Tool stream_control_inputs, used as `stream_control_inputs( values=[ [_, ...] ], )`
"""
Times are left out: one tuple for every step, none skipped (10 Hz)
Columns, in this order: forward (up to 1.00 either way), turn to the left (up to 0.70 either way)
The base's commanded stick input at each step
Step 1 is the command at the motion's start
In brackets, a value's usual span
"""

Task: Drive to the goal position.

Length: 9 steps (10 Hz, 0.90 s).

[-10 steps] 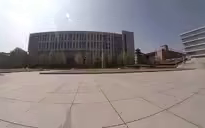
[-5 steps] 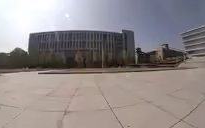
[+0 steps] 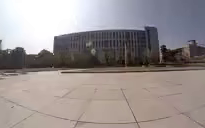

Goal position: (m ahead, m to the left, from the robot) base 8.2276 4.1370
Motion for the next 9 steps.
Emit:
stream_control_inputs(
  values=[
    [0.70,0.03],
    [0.70,0.01],
    [0.70,0.00],
    [0.70,0.00],
    [0.70,0.00],
    [0.70,0.00],
    [0.70,0.00],
    [0.70,0.00],
    [0.70,0.00]
  ],
)
